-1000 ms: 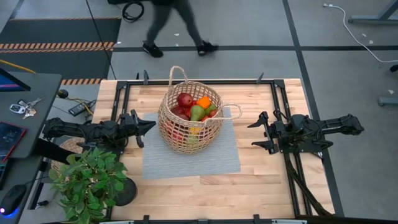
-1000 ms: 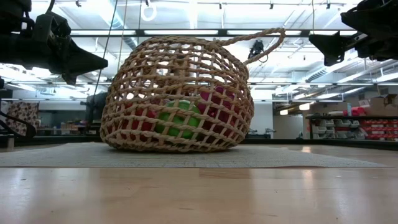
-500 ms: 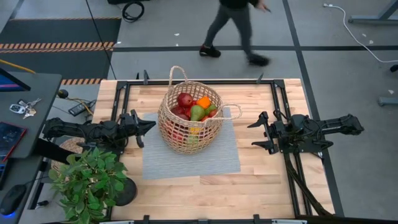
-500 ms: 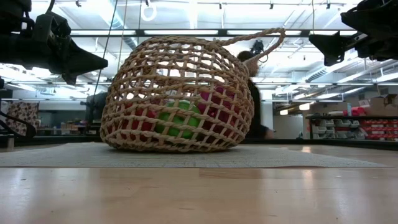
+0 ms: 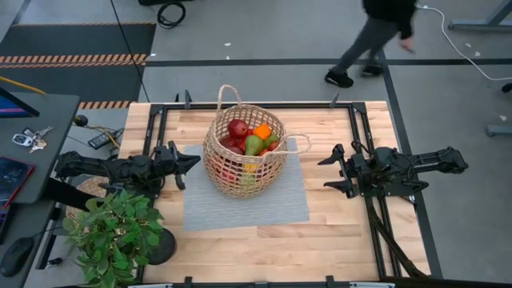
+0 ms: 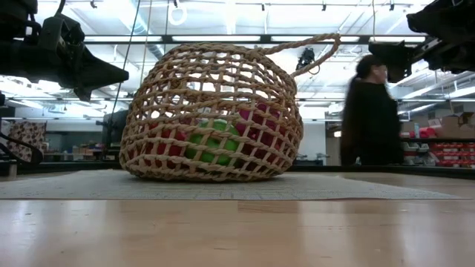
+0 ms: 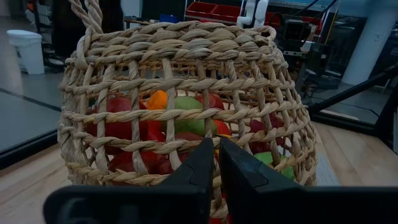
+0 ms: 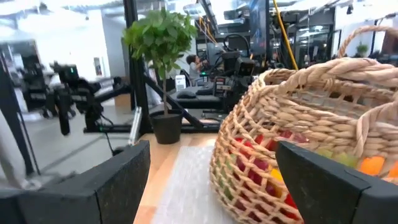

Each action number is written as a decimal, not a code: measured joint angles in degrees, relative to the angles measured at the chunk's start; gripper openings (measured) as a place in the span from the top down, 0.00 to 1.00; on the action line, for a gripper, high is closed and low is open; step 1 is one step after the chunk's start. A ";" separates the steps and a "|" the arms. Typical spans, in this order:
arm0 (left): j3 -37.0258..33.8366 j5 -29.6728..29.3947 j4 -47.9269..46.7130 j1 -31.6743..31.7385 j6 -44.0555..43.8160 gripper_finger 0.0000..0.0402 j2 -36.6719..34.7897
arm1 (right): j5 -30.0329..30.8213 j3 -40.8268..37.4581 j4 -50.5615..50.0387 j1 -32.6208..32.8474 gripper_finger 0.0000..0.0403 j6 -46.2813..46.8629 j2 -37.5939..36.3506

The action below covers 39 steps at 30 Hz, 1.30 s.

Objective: Build produce basket
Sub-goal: Return to Home Position

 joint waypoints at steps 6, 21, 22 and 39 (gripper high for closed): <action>0.00 0.00 0.00 0.00 0.02 0.92 0.00 | 5.55 0.00 4.92 0.02 0.13 1.09 0.05; 0.00 0.00 0.01 -0.01 0.00 0.92 -0.01 | 8.33 0.00 13.69 2.92 0.13 -1.02 9.13; 0.00 0.00 0.01 0.00 0.00 0.93 0.00 | 8.98 0.00 13.71 3.00 0.13 -1.66 9.50; -0.01 0.00 0.01 0.00 0.03 0.92 0.00 | -0.02 0.00 25.63 3.10 0.13 -3.68 22.98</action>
